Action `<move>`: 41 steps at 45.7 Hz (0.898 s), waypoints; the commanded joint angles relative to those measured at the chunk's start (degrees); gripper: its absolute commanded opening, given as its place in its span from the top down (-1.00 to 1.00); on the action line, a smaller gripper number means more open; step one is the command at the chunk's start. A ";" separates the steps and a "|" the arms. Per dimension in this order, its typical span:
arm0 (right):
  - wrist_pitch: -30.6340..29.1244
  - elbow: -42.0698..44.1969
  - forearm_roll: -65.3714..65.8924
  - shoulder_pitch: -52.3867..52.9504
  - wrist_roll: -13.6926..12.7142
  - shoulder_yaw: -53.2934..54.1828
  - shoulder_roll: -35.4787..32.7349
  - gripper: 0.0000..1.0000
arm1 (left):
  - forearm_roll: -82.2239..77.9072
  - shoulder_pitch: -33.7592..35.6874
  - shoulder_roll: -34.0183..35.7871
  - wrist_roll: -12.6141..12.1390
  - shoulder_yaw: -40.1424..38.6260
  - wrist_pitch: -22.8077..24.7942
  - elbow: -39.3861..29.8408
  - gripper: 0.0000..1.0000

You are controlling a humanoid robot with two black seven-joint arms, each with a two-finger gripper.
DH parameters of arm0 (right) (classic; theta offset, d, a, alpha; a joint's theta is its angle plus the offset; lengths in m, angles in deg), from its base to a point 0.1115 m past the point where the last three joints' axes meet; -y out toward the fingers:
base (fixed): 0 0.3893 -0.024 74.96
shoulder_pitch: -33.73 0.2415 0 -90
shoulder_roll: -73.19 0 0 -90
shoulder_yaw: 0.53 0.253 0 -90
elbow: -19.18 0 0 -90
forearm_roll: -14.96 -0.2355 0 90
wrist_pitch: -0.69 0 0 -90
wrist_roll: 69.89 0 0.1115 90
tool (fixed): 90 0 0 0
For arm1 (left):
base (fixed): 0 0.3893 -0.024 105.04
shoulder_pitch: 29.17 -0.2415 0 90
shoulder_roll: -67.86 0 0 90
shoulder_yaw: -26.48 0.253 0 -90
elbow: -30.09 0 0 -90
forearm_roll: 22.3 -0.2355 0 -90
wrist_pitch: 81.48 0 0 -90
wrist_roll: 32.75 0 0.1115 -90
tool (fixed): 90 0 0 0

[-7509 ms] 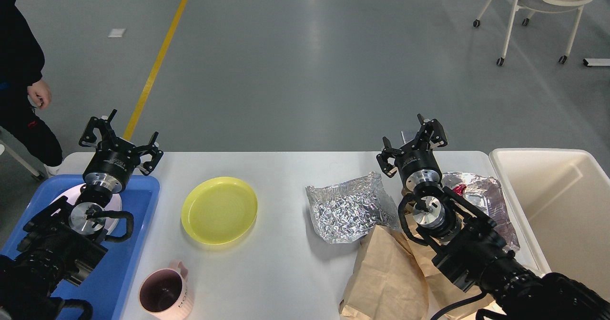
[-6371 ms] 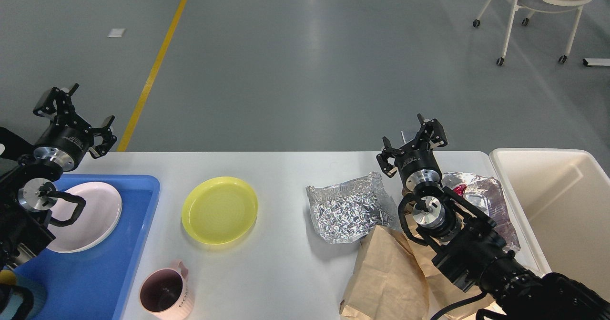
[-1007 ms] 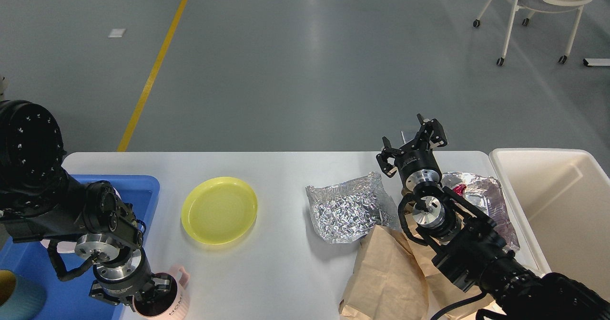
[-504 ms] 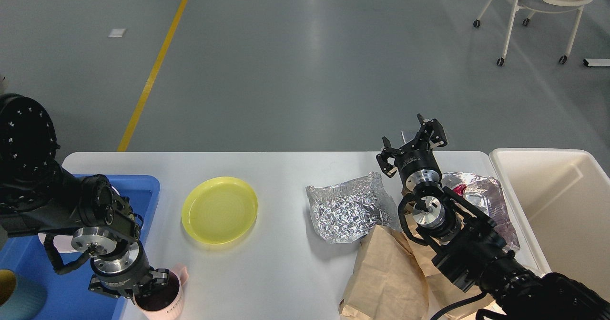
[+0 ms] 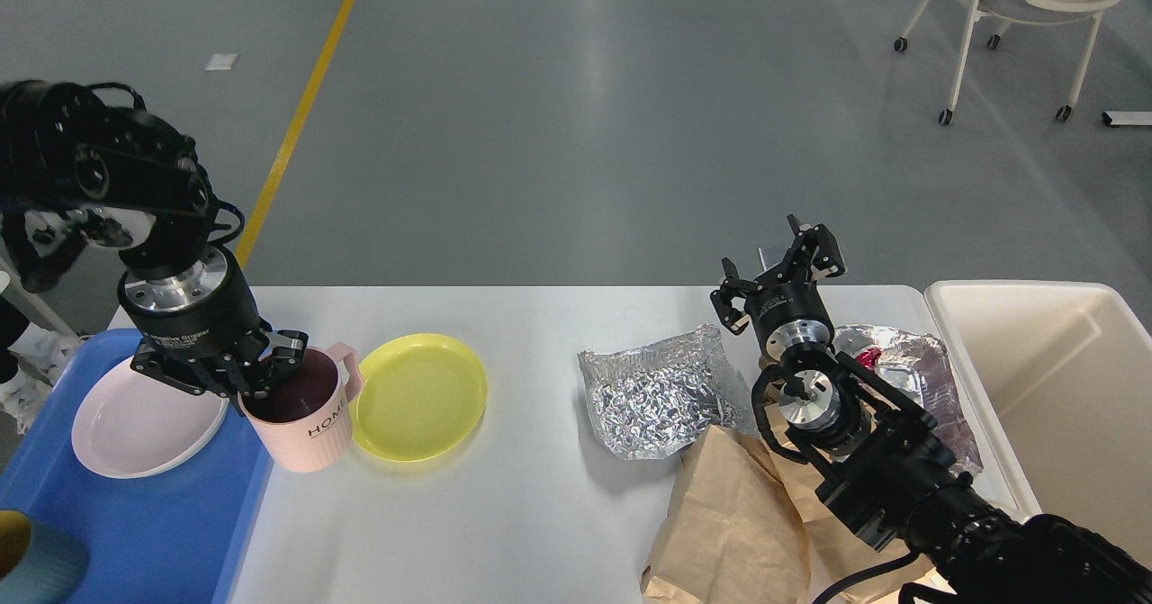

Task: Tidy desktop
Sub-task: 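Lift the pink mug with the left gripper over the white plate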

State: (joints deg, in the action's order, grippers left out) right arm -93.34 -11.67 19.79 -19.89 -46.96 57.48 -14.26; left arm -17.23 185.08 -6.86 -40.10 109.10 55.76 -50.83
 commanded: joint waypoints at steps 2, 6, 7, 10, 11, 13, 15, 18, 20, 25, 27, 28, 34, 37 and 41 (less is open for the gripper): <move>-0.01 0.00 0.00 0.01 0.00 0.00 0.00 -1.00 | -0.06 2.66 -0.07 0.06 0.44 2.68 -0.03 1.00; -0.01 0.00 0.00 0.01 0.00 0.00 0.00 -1.00 | -0.06 3.80 -0.07 0.06 0.70 3.73 -0.20 1.00; -0.01 0.00 0.00 0.01 0.00 0.00 0.00 -1.00 | -0.06 4.15 -0.07 0.06 0.70 4.26 -0.29 1.00; -0.01 0.00 0.00 0.01 0.00 0.00 0.00 -1.00 | -0.06 5.56 -0.07 0.06 1.32 5.76 -0.47 1.00; -0.01 0.00 0.00 0.01 0.00 0.00 0.00 -1.00 | -0.06 6.26 -0.07 0.06 1.49 6.20 -0.47 1.00; 0.08 0.00 0.00 0.01 0.00 0.00 0.00 -1.00 | -0.06 7.49 0.01 0.06 1.76 6.99 -0.47 1.00; -0.01 0.00 0.00 0.01 0.00 0.00 0.00 -1.00 | -0.15 8.81 0.02 0.06 2.11 7.69 -0.47 1.00; -0.01 0.00 0.00 0.01 0.00 0.00 0.00 -1.00 | -0.23 11.62 0.19 0.06 2.90 7.76 -0.38 1.00; -0.01 0.00 0.00 0.01 0.00 0.00 0.00 -1.00 | -0.32 13.55 0.45 0.06 3.43 7.76 -0.38 1.00; -0.01 0.00 0.00 0.01 0.09 0.00 0.00 -1.00 | -1.02 19.44 1.42 -0.03 4.13 7.76 -0.38 1.00; -0.01 0.00 0.00 0.01 0.00 0.00 0.00 -1.00 | -1.55 21.90 1.68 0.06 4.22 7.76 -0.29 1.00; -0.01 0.00 0.00 0.01 0.00 0.00 0.00 -1.00 | -1.73 22.95 1.77 0.06 4.22 7.76 -0.29 1.00; -0.01 0.00 0.00 0.01 0.00 0.00 0.00 -1.00 | -2.43 28.93 2.91 -0.03 4.92 7.76 -0.12 1.00; -0.01 0.00 0.00 0.01 0.00 0.00 0.00 -1.00 | -3.05 31.22 3.09 -0.03 4.92 7.76 0.06 1.00; -0.01 0.00 0.00 0.01 0.00 0.00 0.00 -1.00 | -3.31 32.46 3.62 0.06 5.01 7.76 0.06 1.00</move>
State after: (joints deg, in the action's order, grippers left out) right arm -93.34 -11.67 19.79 -19.89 -46.95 57.48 -14.26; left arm -20.06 215.40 -3.85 -40.11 114.01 63.53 -50.84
